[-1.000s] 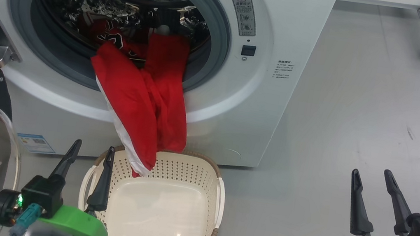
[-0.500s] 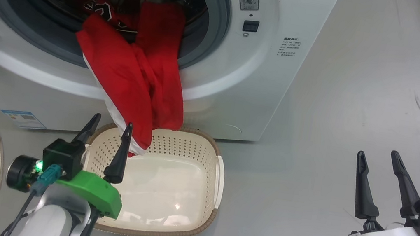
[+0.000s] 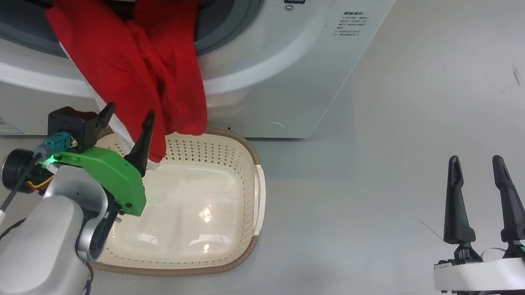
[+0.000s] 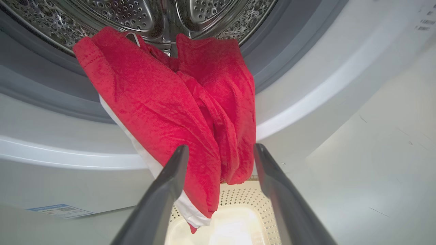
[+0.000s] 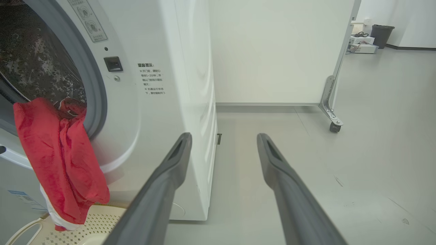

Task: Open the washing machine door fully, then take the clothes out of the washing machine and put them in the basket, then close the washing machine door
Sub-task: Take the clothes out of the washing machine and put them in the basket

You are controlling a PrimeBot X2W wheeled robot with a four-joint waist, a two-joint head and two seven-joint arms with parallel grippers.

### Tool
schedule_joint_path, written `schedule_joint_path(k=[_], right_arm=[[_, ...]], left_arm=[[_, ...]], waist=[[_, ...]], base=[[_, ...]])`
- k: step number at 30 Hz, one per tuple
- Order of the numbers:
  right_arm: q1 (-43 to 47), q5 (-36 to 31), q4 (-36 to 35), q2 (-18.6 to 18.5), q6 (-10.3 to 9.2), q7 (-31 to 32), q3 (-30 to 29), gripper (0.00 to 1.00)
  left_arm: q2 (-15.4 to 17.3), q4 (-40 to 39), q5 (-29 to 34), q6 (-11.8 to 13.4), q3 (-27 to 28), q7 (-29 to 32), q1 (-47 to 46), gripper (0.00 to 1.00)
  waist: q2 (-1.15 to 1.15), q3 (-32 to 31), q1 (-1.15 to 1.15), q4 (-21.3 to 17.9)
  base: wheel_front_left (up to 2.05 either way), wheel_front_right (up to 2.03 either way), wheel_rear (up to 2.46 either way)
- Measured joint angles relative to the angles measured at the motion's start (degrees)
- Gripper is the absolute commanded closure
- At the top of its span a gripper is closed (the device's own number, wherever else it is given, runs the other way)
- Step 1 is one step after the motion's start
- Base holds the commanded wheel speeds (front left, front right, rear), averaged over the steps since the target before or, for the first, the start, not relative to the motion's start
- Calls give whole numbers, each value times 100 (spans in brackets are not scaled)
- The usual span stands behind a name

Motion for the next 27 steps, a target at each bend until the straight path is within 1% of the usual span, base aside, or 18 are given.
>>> schedule_joint_path(k=[9, 15, 20, 26, 27], right_arm=[[-194, 103, 58, 71, 0, -2, 91, 0], [-388, 183, 160, 122, 0, -10, 193, 0], [-483, 263, 258, 134, 0, -52, 232, 0], [-586, 338, 372, 160, 1, -52, 277, 0], [-595, 345, 375, 162, 1, -52, 279, 0]], left_arm=[[37, 648, -91, 0, 196, 412, -815, 0], [214, 980, -205, 1, 402, 632, -1372, 0], [288, 1333, -235, 15, 528, 826, -1653, 0], [366, 1719, -269, 158, 646, 921, -1878, 0], [369, 1764, -269, 179, 660, 940, -1909, 39]], waist=[[0, 370, 0, -350], [0, 593, 0, -579], [0, 731, 0, -778], [0, 842, 0, -975], [0, 856, 0, -1000]], base=[[0, 0, 0], [0, 0, 0], [0, 0, 0], [0, 0, 0], [0, 0, 0]])
